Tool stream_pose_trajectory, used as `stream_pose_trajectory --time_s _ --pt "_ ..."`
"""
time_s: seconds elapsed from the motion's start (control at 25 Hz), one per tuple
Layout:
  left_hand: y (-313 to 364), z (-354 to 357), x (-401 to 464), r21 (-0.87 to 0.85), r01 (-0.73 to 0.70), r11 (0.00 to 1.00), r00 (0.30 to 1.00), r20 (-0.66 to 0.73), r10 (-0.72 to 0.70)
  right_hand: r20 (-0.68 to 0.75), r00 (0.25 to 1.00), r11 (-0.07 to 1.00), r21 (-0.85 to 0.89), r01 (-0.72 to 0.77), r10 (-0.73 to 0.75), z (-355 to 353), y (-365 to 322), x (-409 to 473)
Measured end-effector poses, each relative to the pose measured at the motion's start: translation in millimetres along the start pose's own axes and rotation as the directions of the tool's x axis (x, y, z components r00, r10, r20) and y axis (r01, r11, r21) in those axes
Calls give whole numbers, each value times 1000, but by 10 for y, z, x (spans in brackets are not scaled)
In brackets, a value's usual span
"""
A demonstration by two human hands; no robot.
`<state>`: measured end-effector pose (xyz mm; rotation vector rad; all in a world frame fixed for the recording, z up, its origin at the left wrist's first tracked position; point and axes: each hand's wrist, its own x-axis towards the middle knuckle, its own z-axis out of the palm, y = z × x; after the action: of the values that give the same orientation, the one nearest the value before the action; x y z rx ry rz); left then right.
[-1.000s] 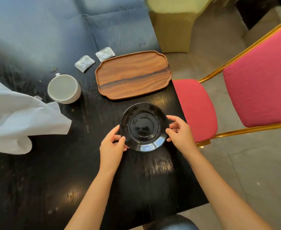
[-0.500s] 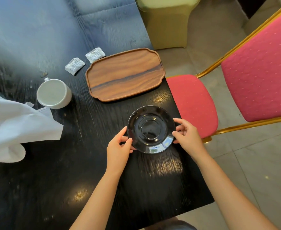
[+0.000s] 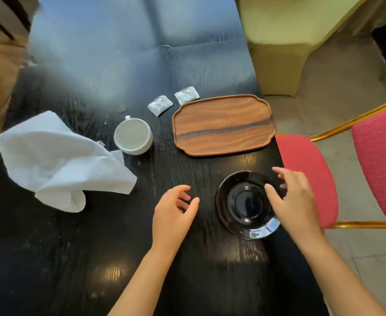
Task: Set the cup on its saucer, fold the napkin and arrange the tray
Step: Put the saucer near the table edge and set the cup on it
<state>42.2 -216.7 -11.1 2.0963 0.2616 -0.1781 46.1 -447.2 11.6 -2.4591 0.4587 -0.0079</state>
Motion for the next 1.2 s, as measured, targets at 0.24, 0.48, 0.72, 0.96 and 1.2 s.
stream_pose_trajectory --time_s 0.24,0.48,0.72,0.96,1.2 --pt "-271 -890 820 397 -103 912 965 -183 189 215 797 787 -149 598 -565 926 -1201 566" --pt "-390 -1109 1277 691 -94 717 993 14 116 448 651 626 -229 746 -613 1561 -1760 905" --pt "-514 -1080 1371 566 -201 800 959 -52 278 338 575 570 -124 812 -745 1764 -1683 1040" --pt "-434 -1004 1149 374 -317 872 920 -102 378 232 510 504 -89 859 -828 1464 -1467 927" --pt "81 -724 785 -509 201 837 977 48 -206 56 492 484 -112 868 -869 741 -956 678"
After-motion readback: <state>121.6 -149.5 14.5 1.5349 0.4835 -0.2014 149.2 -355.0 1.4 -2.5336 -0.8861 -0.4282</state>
